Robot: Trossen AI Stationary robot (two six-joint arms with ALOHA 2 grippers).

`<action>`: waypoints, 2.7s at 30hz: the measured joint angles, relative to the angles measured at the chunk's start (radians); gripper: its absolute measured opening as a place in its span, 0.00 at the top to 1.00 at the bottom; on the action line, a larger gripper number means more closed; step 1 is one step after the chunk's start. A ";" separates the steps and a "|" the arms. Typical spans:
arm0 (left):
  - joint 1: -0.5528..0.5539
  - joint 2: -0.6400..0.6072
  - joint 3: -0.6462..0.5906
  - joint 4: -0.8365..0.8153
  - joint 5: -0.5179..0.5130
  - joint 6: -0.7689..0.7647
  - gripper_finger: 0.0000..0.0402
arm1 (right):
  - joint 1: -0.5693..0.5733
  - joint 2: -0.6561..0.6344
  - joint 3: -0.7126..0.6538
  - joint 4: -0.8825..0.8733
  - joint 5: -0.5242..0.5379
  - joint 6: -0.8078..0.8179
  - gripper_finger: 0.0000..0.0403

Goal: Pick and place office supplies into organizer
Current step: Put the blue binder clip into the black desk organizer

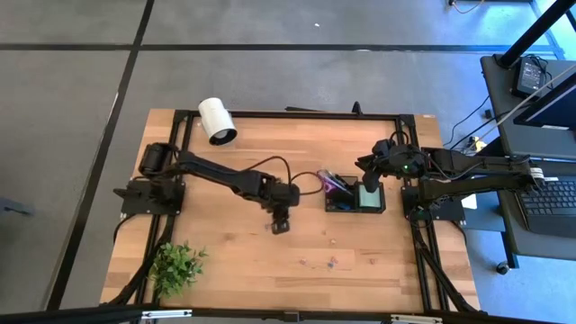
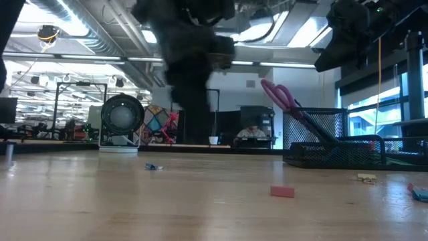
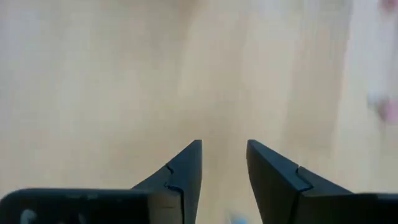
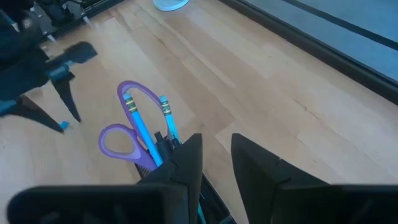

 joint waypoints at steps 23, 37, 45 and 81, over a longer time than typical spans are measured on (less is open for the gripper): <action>-0.097 0.046 0.001 -0.214 0.028 -0.566 0.62 | 0.000 0.000 0.000 0.020 0.000 -0.042 0.78; -0.108 0.143 0.008 -0.227 0.043 -0.580 0.62 | 0.000 0.019 0.000 0.033 0.000 -0.042 0.78; -0.106 0.145 0.007 -0.246 0.022 -0.580 0.70 | 0.000 0.023 0.000 0.033 0.001 -0.043 0.78; -0.061 0.146 0.130 -0.155 -0.039 -0.162 0.86 | 0.000 0.023 0.000 0.037 0.000 -0.040 0.78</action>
